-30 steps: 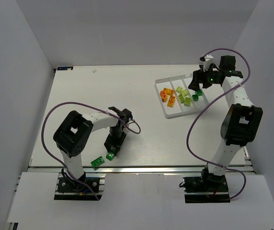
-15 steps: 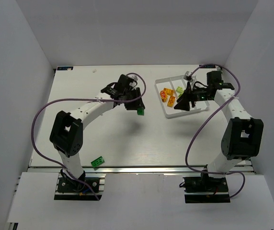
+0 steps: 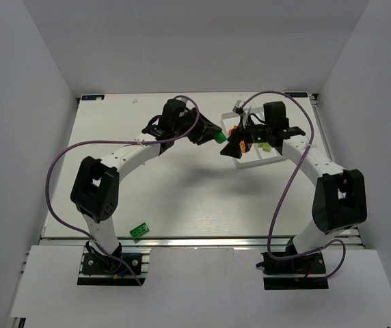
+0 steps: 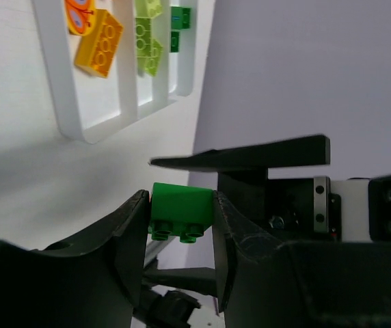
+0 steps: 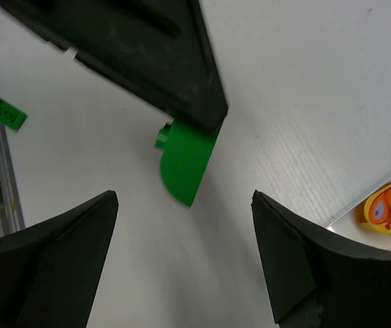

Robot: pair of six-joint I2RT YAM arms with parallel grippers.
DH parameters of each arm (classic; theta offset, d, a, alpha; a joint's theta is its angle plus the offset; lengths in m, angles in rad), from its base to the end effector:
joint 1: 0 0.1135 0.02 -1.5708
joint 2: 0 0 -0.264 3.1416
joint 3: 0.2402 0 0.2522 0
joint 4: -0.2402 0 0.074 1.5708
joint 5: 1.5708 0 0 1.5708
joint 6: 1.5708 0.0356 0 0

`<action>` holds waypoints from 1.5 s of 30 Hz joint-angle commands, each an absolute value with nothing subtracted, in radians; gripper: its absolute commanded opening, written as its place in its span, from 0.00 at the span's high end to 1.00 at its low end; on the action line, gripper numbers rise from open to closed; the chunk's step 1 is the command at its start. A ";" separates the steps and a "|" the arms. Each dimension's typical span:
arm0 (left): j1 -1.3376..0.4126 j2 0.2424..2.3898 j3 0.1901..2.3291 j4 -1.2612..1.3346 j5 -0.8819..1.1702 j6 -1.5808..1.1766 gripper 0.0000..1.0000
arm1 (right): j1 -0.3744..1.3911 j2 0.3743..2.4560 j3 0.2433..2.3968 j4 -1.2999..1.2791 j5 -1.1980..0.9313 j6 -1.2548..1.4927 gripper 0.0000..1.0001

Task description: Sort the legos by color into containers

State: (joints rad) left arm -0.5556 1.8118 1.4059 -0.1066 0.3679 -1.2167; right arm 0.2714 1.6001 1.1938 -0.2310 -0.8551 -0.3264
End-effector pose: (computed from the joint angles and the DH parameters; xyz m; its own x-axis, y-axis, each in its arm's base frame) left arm 0.3545 -0.2352 0.2757 -0.8559 -0.4988 -0.1368 -0.1278 0.4601 -0.8786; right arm 0.3345 0.1210 0.2778 -0.2992 -0.3016 -0.9052 -0.9039 0.3936 0.1676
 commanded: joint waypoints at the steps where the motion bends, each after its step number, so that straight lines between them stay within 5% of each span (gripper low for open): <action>1: -0.551 1.808 1.437 -0.011 0.411 -1.316 0.99 | 0.299 1.649 1.282 -0.063 -0.731 -0.158 0.15; 10: -0.551 1.816 1.424 0.044 0.420 -1.341 0.99 | 0.325 1.744 1.436 -0.069 -0.621 -0.041 0.23; 22: -0.541 1.850 1.420 0.046 0.422 -1.347 0.92 | 0.322 1.726 1.450 -0.087 -0.693 -0.075 0.97; 26: -0.531 1.864 1.445 -0.039 0.413 -1.318 0.30 | 0.313 1.715 1.445 -0.103 -0.672 -0.092 0.98; 30: -0.508 1.841 1.492 -0.147 0.295 -1.247 0.07 | 0.256 1.713 1.428 -0.126 -0.601 -0.138 0.98; 39: -0.433 1.652 1.332 -0.330 0.170 -1.146 0.02 | 0.057 1.850 1.528 -0.282 -0.320 -0.290 0.94; 45: -0.385 1.438 1.148 -0.552 0.015 -1.216 0.02 | -0.031 1.995 1.678 -0.357 -0.213 -0.409 0.81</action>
